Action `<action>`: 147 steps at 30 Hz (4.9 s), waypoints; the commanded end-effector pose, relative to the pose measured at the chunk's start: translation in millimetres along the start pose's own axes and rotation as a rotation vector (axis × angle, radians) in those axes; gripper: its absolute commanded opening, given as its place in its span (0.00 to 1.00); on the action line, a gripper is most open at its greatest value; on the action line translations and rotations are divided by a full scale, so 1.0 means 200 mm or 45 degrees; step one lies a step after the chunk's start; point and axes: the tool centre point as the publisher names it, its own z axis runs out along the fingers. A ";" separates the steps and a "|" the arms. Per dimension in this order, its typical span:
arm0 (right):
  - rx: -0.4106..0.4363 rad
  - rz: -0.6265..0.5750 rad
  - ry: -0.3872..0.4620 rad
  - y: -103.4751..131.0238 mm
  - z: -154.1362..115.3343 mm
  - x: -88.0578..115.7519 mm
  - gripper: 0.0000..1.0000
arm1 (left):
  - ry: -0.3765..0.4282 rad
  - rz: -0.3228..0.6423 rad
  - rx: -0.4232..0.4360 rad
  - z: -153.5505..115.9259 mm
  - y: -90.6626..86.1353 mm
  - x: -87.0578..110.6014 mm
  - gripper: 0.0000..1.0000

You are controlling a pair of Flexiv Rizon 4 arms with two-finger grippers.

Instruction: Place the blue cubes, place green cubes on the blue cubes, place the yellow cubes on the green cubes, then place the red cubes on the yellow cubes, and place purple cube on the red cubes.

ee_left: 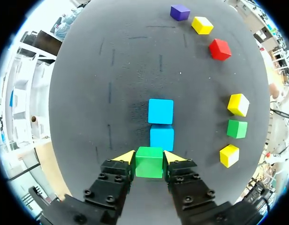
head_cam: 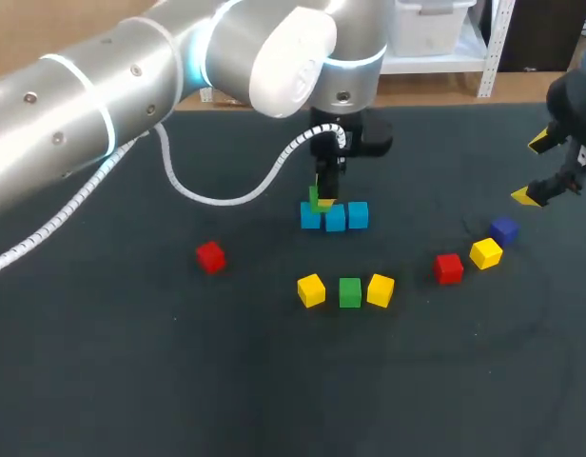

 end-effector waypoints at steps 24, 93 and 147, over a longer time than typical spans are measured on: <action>-0.004 -0.001 -0.002 -0.01 0.01 0.00 1.00 | 0.016 -0.021 -0.006 0.00 -0.04 0.02 0.00; -0.004 -0.001 -0.002 -0.01 0.01 0.00 1.00 | -0.309 -0.570 -0.203 -0.33 -0.09 0.58 1.00; -0.004 -0.001 -0.002 -0.01 0.01 0.00 1.00 | -0.717 -1.125 -0.372 -0.55 -0.02 1.10 1.00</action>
